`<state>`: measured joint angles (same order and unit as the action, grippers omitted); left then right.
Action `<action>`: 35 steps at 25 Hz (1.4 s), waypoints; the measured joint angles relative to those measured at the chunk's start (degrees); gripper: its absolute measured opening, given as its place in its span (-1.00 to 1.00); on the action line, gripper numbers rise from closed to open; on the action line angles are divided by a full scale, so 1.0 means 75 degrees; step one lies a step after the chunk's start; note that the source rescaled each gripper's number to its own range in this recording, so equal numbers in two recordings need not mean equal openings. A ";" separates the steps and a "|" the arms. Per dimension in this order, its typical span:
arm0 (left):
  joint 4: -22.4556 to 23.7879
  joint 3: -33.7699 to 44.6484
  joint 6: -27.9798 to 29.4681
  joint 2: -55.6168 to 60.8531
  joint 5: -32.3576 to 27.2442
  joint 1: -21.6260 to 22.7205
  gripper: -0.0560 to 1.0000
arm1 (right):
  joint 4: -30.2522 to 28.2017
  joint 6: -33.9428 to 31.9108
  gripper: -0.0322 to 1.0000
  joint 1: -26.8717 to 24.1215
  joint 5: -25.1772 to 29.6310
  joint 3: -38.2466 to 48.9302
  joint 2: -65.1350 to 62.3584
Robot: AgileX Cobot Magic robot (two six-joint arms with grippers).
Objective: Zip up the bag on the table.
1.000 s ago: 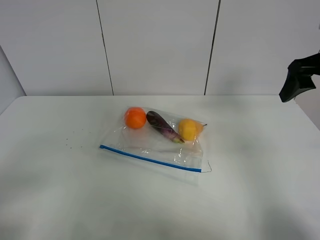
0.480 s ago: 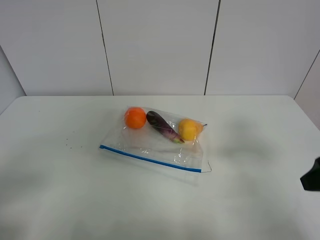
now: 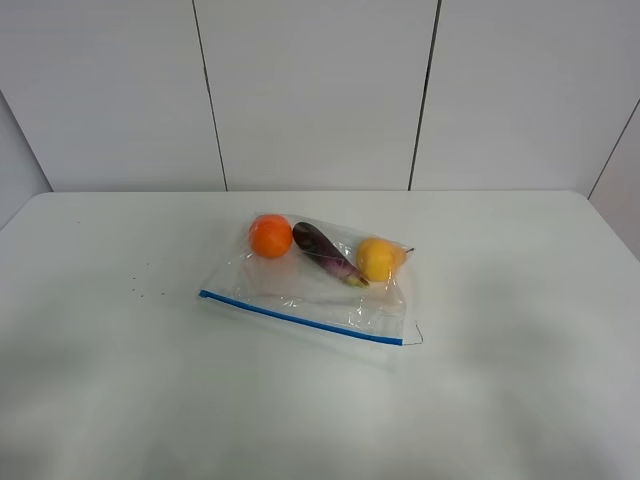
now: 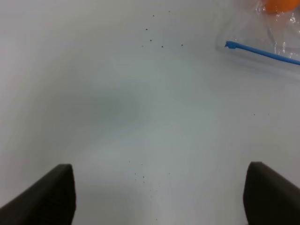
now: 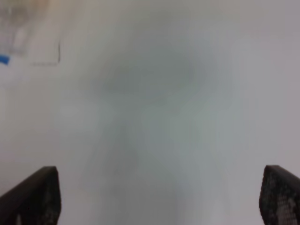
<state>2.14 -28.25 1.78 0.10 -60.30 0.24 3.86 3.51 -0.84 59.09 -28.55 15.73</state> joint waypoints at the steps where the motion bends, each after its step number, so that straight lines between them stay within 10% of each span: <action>1: 0.0000 0.0000 0.0000 0.0000 0.0000 0.0000 0.99 | 0.0000 -0.0007 0.88 0.0000 0.0000 0.0000 -0.0130; 35: 0.0000 0.0000 -0.0006 0.0000 0.0000 0.0000 0.99 | 0.0101 -0.0023 0.88 0.0132 0.0005 0.0023 -0.2114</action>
<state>2.14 -28.25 1.73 0.10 -60.30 0.24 4.61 3.34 0.15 59.13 -28.38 -0.12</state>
